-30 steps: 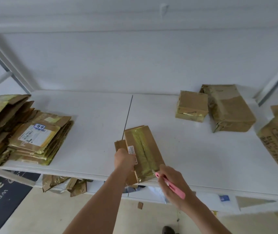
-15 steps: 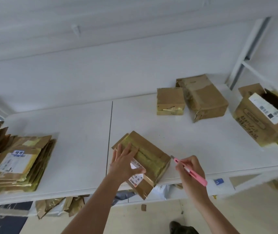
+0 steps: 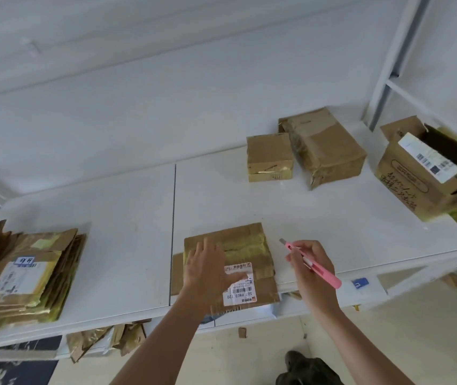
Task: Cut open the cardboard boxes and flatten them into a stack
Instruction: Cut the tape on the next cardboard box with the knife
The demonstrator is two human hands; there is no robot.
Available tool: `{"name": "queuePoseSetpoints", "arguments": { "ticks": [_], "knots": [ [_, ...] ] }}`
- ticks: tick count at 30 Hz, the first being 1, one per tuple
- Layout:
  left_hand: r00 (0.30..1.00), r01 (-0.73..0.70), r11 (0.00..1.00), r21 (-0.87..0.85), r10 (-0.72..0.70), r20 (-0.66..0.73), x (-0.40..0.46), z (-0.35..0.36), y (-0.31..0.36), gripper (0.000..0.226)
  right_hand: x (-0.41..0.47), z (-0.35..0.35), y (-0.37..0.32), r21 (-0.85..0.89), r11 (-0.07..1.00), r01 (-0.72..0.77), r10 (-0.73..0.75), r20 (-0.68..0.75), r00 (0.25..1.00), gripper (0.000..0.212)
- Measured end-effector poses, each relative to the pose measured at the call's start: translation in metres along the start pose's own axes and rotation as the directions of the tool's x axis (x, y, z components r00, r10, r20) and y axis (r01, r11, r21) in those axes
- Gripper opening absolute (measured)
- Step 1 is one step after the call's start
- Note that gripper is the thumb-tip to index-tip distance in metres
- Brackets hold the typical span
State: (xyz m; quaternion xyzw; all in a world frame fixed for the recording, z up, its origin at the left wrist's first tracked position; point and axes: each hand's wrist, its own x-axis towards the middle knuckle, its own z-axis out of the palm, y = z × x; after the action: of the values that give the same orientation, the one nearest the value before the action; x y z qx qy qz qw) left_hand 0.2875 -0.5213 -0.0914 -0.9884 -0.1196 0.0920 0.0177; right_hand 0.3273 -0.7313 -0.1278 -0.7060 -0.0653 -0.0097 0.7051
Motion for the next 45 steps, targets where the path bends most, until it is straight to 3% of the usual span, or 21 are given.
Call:
{"name": "queuePoseSetpoints", "arguments": {
  "ticks": [2, 4, 6, 18, 28, 32, 39, 45],
  "knots": [
    [1.0, 0.01, 0.986, -0.165, -0.013, -0.017, 0.002, 0.01, -0.007, 0.087, 0.006, 0.0, 0.003, 0.029, 0.999, -0.036, 0.035, 0.036, 0.999, 0.007],
    [0.999, 0.038, 0.923, -0.383, -0.022, 0.048, 0.005, 0.02, -0.014, 0.094, 0.014, 0.003, 0.006, 0.068, 0.994, -0.087, 0.084, 0.048, 0.995, 0.009],
    [0.991, 0.09, 0.867, -0.49, -0.027, 0.135, 0.005, 0.027, -0.019, 0.093, 0.021, 0.006, 0.009, 0.1, 0.986, -0.13, 0.124, 0.067, 0.99, 0.012],
    [0.982, 0.086, 0.859, -0.504, 0.014, 0.191, 0.006, 0.034, -0.023, 0.097, 0.037, 0.022, 0.016, 0.044, 0.993, -0.111, 0.103, 0.156, 0.982, 0.012],
    [0.982, 0.088, 0.858, -0.506, 0.009, 0.186, 0.01, 0.036, -0.023, 0.098, 0.043, 0.025, 0.009, -0.132, 0.987, 0.089, -0.057, 0.224, 0.973, 0.007],
    [0.984, 0.093, 0.859, -0.503, -0.002, 0.179, 0.011, 0.037, -0.023, 0.099, 0.044, 0.027, 0.011, -0.161, 0.98, 0.119, -0.09, 0.175, 0.98, 0.006],
    [0.984, 0.087, 0.87, -0.486, 0.001, 0.177, 0.011, 0.036, -0.021, 0.097, 0.053, 0.027, 0.007, -0.142, 0.99, 0.016, 0.015, 0.217, 0.976, 0.008],
    [0.984, 0.077, 0.878, -0.473, 0.008, 0.176, 0.009, 0.036, -0.021, 0.096, 0.053, 0.01, 0.01, -0.191, 0.981, 0.03, 0.036, 0.333, 0.942, 0.009]
  ]
}}
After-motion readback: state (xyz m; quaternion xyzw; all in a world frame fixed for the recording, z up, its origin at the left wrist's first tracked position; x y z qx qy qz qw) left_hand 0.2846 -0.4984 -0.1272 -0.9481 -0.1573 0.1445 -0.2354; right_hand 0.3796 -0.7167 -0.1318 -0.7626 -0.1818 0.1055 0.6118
